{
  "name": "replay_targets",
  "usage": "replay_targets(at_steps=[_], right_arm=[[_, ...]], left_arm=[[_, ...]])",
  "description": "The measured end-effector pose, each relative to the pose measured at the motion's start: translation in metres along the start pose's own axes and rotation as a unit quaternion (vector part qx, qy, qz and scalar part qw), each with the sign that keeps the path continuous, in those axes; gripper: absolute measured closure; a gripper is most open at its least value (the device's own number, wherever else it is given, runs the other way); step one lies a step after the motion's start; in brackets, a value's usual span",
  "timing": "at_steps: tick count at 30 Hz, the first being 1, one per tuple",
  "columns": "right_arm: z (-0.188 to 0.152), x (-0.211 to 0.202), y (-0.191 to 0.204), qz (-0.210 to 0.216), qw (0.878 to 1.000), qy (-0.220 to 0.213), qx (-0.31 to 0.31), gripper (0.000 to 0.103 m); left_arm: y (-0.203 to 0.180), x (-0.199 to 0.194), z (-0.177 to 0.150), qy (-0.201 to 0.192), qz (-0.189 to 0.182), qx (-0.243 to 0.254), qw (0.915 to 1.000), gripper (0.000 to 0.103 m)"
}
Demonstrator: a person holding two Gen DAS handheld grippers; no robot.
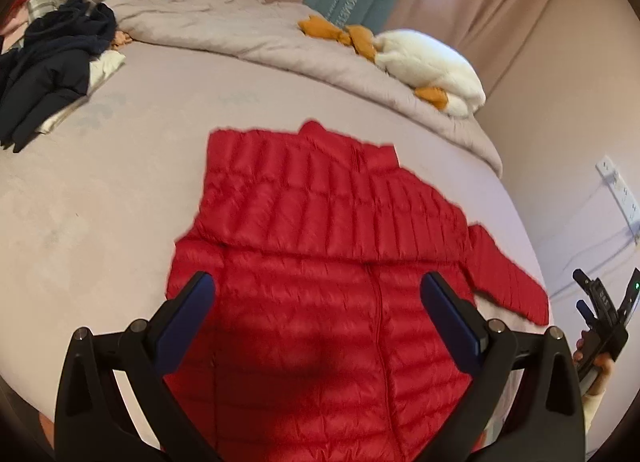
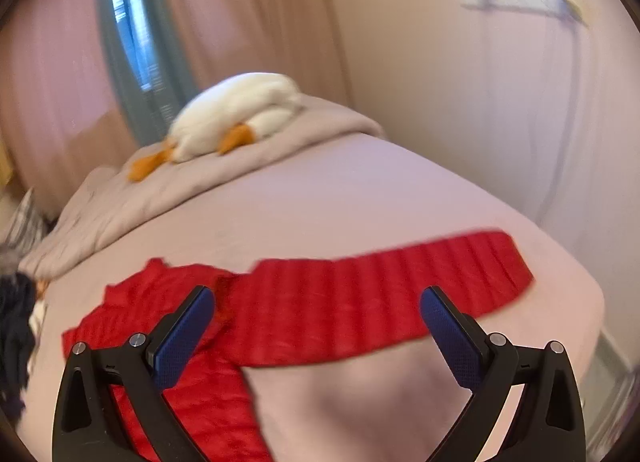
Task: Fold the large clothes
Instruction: 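Move the right gripper to the other sleeve cuff and grasp it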
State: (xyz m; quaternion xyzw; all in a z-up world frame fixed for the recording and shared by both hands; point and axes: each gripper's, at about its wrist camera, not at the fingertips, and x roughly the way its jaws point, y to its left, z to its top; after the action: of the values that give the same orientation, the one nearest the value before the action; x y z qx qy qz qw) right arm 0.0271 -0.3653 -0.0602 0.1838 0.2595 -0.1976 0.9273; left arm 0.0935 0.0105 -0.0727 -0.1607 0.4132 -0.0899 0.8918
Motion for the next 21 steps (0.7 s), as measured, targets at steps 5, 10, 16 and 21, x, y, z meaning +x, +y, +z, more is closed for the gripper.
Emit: replay_targets(at_steps=[5, 10, 16, 21], right_arm=[[-0.015, 0.012, -0.045, -0.040, 0.998, 0.015, 0.053, 0.001], [-0.024, 0.029, -0.106, -0.048, 0.986, 0.027, 0.154, 0.001], [-0.034, 0.061, -0.171, -0.031, 0.958, 0.034, 0.282, 0.019], [-0.040, 0.091, -0.189, -0.024, 0.948, 0.047, 0.314, 0.038]], left_arm=[[-0.008, 0.015, -0.019, 0.027, 0.001, 0.014, 0.9995, 0.000], [-0.013, 0.034, -0.043, 0.076, -0.006, 0.019, 0.9969, 0.001], [-0.009, 0.050, -0.065, 0.117, 0.008, 0.013, 0.9931, 0.001], [0.002, 0.048, -0.063, 0.105, 0.027, -0.004, 0.9941, 0.001]])
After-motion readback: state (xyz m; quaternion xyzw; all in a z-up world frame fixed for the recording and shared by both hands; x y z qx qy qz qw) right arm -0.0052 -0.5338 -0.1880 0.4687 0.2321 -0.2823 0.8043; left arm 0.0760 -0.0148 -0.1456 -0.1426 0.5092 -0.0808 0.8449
